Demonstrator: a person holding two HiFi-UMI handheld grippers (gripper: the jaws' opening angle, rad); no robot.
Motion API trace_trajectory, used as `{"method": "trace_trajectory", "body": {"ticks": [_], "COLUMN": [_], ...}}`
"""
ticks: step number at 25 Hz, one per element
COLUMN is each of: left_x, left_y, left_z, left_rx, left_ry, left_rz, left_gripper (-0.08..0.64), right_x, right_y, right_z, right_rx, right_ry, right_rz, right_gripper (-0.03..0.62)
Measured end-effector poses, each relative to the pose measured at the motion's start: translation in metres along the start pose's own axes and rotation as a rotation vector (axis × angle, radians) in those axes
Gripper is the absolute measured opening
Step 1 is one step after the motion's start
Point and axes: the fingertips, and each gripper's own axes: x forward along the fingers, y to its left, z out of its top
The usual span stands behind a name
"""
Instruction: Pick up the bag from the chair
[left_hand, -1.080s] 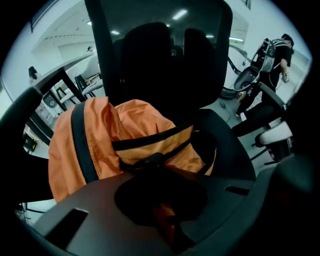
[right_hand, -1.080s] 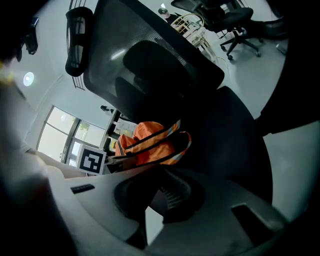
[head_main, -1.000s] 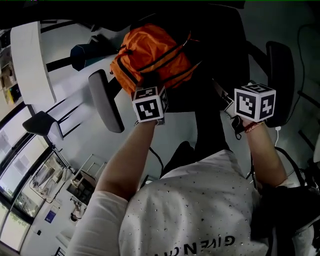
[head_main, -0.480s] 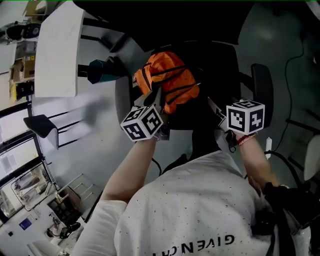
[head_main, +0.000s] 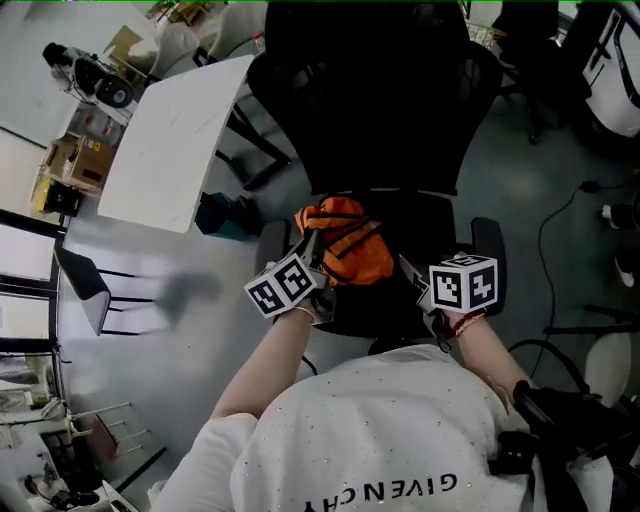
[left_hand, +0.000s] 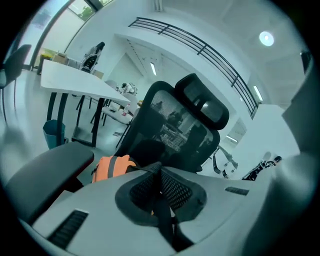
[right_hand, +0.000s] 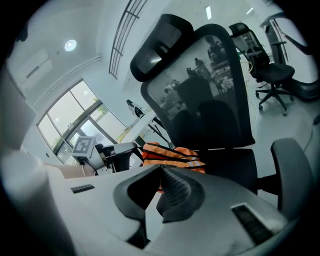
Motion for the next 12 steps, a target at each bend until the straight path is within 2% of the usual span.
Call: {"method": "trace_trajectory", "body": {"ticks": [4,12], "left_x": [-0.003,-0.043], "left_y": [-0.019,-0.067], "left_z": [0.021,0.042], "left_rx": [-0.021,-0.037], "left_ry": [-0.046,-0.106], "left_rz": [-0.02,-0.164], "left_gripper": [0.008,0.008], "right_x": [-0.009,-0.032], "right_y": [0.027,0.062], "right_z": [0.023,0.028], "right_rx": [-0.05,-0.028], "right_ry": [-0.031,-0.1], "right_rz": [0.04,0.063], "right_gripper": [0.003,0.003]}}
